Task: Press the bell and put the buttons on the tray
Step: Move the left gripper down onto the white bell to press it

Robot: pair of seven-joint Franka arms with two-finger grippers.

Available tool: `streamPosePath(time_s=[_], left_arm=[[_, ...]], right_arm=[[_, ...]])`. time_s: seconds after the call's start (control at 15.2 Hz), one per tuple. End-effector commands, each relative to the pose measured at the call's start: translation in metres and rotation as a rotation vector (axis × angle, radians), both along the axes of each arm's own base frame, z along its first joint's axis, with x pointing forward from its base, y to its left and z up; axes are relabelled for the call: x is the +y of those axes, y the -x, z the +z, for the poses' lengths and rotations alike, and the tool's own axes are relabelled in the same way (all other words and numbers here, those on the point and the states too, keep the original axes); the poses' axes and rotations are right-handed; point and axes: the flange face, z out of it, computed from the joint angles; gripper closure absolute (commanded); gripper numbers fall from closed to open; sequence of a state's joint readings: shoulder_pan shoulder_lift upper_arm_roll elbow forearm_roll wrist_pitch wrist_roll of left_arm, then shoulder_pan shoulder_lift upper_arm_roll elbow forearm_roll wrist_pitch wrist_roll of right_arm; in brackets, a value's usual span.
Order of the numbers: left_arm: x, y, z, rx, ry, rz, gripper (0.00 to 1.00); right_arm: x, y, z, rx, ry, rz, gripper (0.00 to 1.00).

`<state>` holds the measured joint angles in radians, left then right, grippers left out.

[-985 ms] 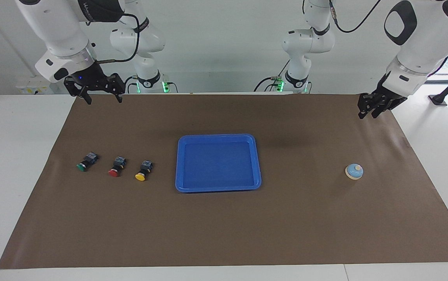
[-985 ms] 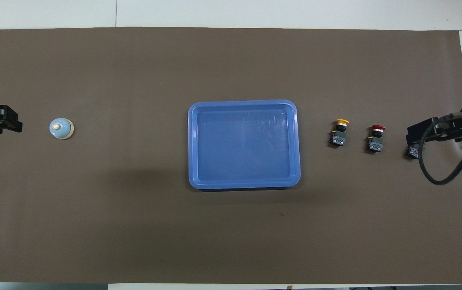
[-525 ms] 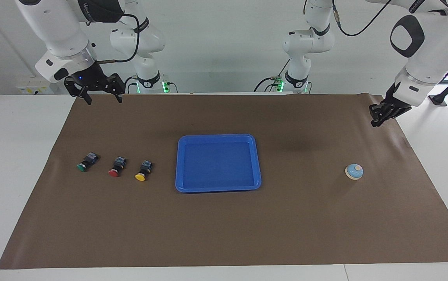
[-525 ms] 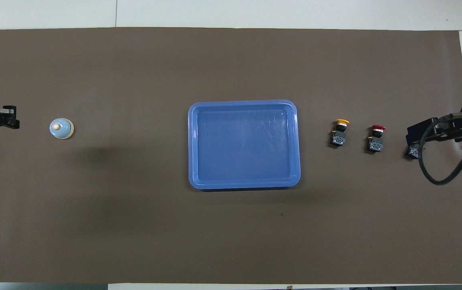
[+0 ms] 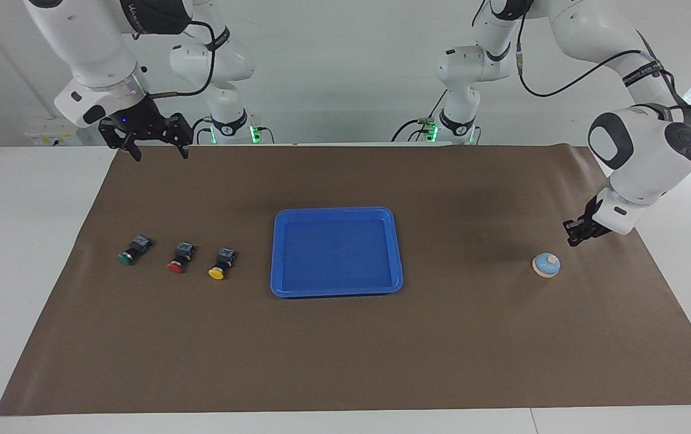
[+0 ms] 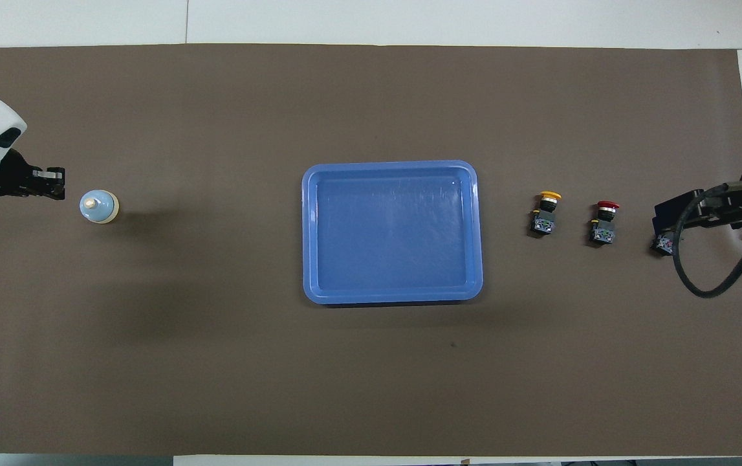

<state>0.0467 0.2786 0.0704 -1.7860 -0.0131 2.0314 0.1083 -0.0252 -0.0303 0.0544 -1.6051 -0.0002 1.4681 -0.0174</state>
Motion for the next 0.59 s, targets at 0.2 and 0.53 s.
streamPosePath(time_s=[0.2,0.53], left_arm=[[0.002,-0.005,-0.057,0.0,-0.018,-0.017,1.0],[0.004,-0.001,-0.076,0.019,-0.018,-0.014,1.0]], right_arm=[[-0.003,0.009,0.001,0.009,-0.018,0.015,0.0],[-0.004,0.009,0.001,0.009,-0.018,0.013,0.0]])
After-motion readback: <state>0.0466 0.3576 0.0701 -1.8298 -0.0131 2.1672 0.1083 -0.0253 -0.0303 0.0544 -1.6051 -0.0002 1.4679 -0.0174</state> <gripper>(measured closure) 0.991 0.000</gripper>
